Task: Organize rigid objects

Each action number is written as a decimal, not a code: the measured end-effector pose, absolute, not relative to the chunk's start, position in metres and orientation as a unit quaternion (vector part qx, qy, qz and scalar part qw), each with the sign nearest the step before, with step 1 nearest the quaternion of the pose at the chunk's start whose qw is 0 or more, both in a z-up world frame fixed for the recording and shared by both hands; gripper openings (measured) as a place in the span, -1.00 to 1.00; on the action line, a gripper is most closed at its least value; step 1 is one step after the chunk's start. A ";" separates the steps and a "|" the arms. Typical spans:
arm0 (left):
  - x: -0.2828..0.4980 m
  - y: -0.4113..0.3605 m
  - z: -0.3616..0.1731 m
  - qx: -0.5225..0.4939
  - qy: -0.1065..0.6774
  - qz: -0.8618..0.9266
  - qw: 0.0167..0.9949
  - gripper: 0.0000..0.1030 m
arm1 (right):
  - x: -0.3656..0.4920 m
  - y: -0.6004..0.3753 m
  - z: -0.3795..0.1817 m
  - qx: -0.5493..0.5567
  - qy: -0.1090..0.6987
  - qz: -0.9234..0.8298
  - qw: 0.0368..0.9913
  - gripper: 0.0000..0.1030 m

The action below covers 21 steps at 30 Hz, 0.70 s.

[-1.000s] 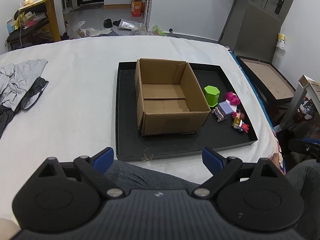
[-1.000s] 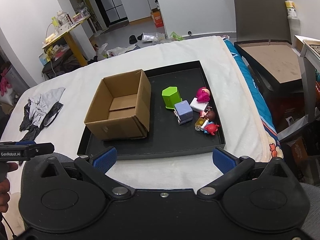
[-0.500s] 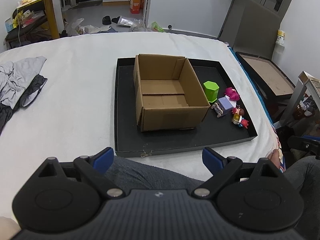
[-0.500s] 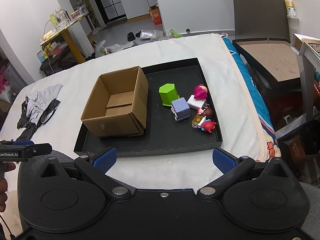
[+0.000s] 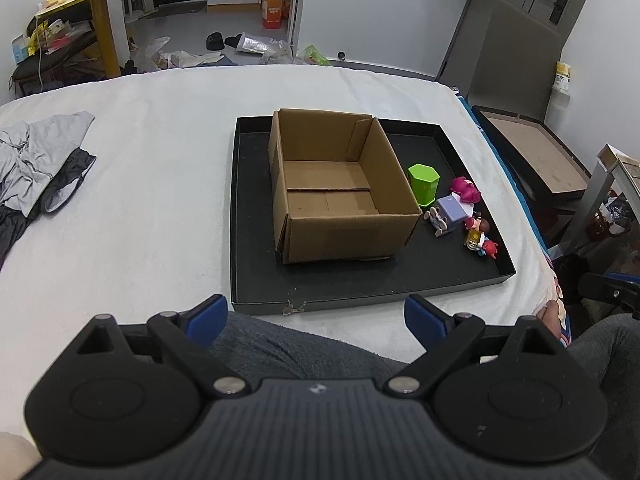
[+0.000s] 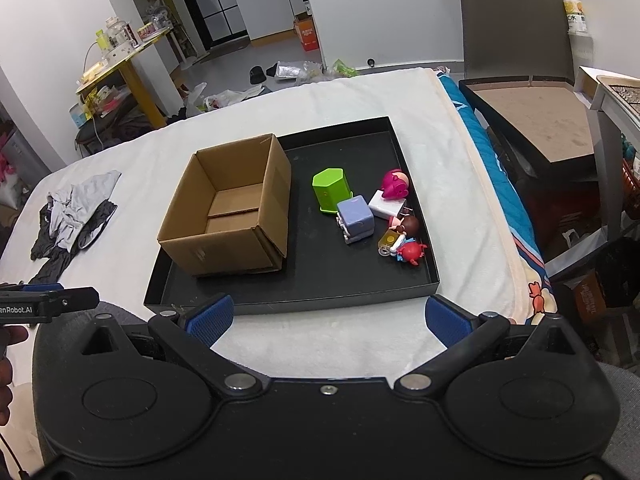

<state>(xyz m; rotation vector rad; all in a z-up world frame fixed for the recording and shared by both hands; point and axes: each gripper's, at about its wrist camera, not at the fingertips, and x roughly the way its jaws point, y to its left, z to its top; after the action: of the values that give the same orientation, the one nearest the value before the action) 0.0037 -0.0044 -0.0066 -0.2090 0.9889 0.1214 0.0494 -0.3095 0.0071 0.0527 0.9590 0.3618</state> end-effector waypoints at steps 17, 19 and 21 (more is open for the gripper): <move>0.003 -0.001 -0.009 -0.101 0.474 0.062 0.873 0.83 | 0.051 -0.312 0.005 0.026 0.463 0.170 0.869 1.00; 0.004 -0.001 -0.009 -0.105 0.474 0.063 0.872 0.83 | 0.051 -0.311 0.004 0.027 0.464 0.167 0.869 1.00; 0.005 -0.001 -0.009 -0.107 0.472 0.061 0.873 0.83 | 0.053 -0.313 0.002 0.030 0.466 0.165 0.869 1.00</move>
<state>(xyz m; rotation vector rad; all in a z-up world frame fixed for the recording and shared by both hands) 0.0047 -0.0013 -0.0088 -0.2236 0.9852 0.1277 0.0525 -0.3130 0.0022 0.0621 0.9750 0.3449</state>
